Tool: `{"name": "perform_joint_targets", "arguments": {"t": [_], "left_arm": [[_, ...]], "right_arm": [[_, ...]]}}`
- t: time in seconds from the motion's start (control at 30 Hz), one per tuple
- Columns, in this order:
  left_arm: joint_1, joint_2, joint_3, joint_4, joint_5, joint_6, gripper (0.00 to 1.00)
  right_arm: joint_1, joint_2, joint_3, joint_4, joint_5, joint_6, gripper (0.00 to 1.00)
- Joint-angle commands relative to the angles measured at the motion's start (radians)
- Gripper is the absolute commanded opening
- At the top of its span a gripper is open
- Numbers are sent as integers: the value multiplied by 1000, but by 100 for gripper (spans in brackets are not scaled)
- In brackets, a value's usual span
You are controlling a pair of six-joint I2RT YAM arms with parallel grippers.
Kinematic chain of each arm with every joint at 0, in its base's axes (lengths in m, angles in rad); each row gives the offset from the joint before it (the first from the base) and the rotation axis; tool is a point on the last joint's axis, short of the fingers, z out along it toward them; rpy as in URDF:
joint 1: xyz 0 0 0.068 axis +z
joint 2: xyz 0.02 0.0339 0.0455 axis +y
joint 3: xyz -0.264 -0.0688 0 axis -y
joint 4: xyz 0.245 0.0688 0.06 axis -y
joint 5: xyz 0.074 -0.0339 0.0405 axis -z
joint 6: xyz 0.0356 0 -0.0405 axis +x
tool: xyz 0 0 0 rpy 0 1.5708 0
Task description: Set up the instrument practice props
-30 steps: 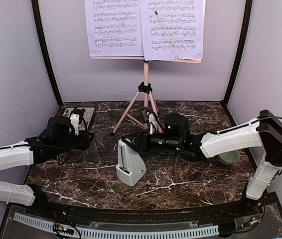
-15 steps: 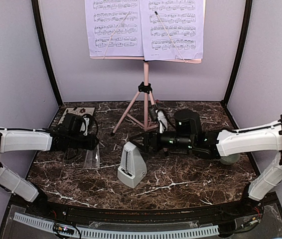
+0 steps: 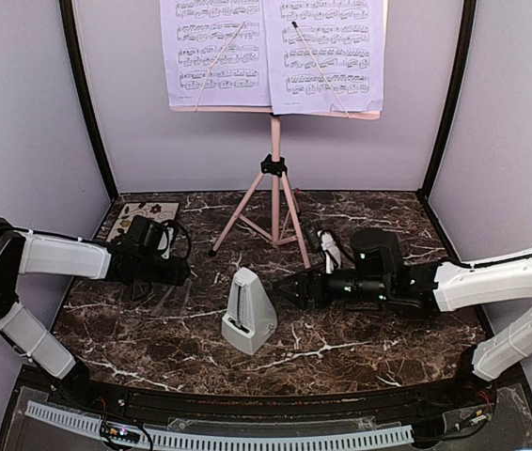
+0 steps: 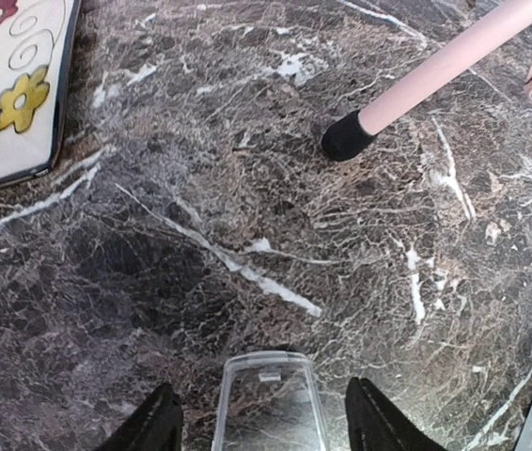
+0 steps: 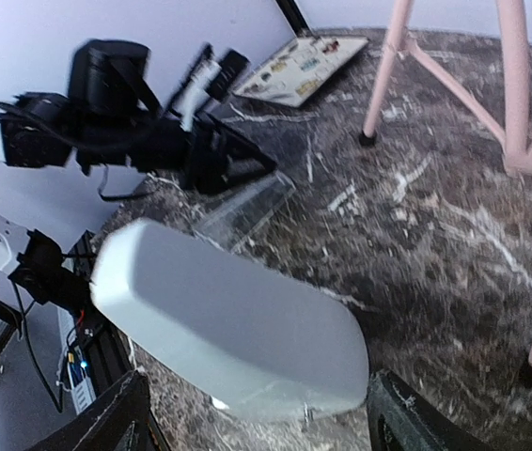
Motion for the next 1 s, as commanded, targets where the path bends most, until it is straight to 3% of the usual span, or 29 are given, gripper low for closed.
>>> {"name": "perform_joint_targets", "arguments": {"t": [0.0, 0.2, 0.37, 0.6, 0.97], "left_arm": [[4, -127, -31, 6, 37, 20, 66], [-48, -303, -211, 107, 157, 16, 60], [-182, -334, -318, 208, 155, -39, 54], [-286, -212, -369, 335, 167, -106, 43], [-437, 13, -302, 502, 165, -156, 32]], "right_arm": [[0, 10, -84, 13, 20, 43, 77], [10, 110, -102, 49, 27, 56, 55], [33, 259, -74, 126, 3, 86, 44], [37, 365, -15, 184, -3, 112, 40], [-8, 458, 88, 172, 18, 74, 39]]}}
